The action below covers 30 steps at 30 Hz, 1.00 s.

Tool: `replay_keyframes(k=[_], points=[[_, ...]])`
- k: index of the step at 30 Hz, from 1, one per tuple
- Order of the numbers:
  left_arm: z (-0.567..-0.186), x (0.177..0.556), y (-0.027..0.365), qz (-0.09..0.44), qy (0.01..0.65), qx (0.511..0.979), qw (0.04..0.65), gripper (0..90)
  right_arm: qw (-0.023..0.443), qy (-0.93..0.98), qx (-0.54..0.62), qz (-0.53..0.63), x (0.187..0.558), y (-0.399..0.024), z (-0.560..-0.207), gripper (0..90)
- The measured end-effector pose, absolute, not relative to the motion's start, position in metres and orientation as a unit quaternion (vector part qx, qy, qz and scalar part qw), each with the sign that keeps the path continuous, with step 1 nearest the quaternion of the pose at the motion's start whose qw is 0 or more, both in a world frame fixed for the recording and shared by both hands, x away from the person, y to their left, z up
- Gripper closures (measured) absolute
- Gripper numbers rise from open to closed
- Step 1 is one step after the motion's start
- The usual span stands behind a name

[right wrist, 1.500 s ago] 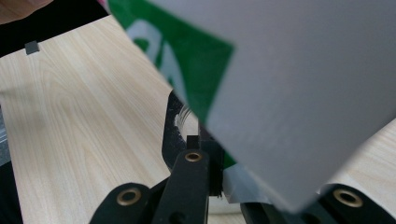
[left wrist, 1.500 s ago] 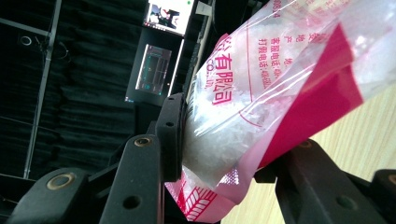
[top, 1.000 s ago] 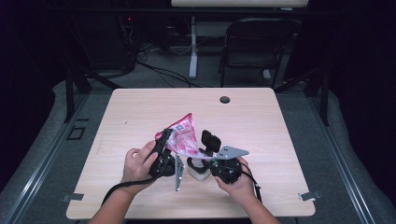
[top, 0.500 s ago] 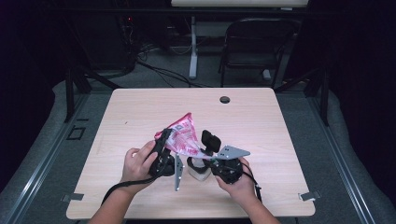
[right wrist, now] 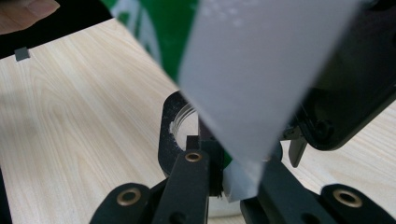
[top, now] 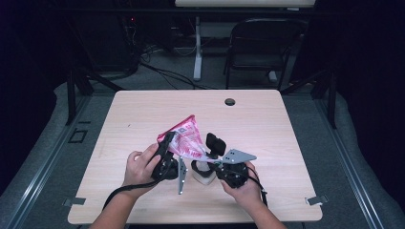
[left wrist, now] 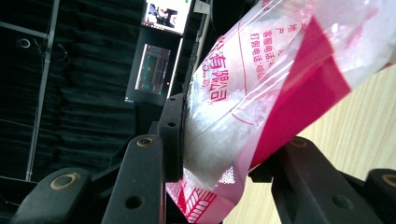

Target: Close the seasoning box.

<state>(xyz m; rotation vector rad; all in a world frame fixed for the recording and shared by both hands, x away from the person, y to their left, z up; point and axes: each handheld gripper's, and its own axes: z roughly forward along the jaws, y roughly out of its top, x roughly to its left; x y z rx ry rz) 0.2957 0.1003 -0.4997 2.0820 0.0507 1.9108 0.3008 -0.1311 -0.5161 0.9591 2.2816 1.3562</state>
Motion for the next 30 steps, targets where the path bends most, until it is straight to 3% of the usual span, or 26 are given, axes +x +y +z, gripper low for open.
replay_keyframes(k=[30], points=[[-0.4981, 0.2916, 0.096, 0.676, 0.008, 0.722, 0.148, 67.1, 0.151, 0.796, 0.341, 0.477, 0.3026, -0.1324, -0.5186, 89.9]])
